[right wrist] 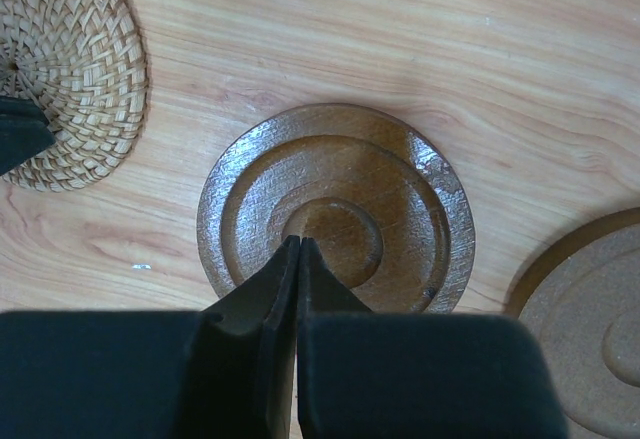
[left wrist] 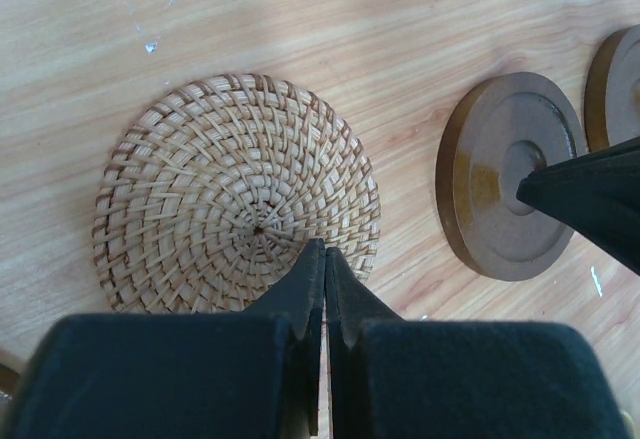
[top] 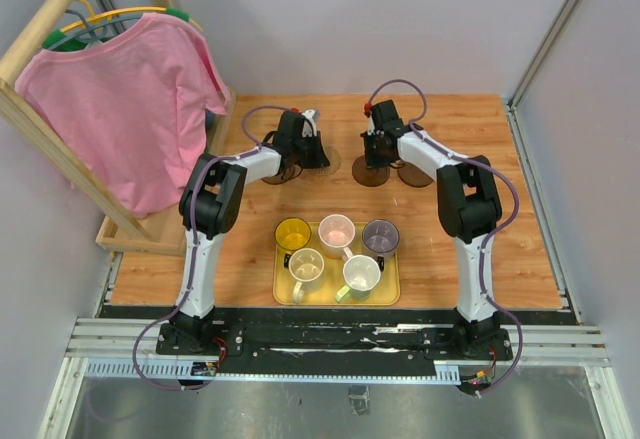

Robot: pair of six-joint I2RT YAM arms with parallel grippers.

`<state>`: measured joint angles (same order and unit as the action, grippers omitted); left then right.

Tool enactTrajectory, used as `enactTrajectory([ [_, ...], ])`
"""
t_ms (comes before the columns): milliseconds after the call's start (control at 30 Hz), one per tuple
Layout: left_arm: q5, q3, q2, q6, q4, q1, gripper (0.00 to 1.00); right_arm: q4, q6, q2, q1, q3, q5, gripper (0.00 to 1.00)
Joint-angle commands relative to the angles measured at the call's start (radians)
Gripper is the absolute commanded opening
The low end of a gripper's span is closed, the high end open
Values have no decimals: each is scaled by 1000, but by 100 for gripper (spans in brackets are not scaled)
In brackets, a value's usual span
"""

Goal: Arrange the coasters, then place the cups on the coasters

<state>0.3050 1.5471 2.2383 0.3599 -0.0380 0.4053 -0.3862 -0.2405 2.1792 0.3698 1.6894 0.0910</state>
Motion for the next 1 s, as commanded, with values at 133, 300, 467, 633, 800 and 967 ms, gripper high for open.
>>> enactTrajectory([
  [133, -113, -50, 6, 17, 80, 4, 1, -12, -20, 34, -11, 11, 41, 1],
  [300, -106, -109, -17, 26, 91, 5, 1, -17, -16, 43, -11, 28, 47, 1],
  [467, -124, -187, -61, 29, 78, 4, 1, -27, -21, 67, -11, 66, 73, 1],
  [633, -113, -197, -59, 28, 73, 4, 1, -27, -31, 85, -6, 92, 117, 1],
  [800, -94, -187, -49, 37, 64, 4, 1, -35, -22, 104, 8, 136, 139, 1],
  [967, -88, -175, -44, 31, 61, 4, 1, -62, -18, 137, 12, 200, 146, 1],
])
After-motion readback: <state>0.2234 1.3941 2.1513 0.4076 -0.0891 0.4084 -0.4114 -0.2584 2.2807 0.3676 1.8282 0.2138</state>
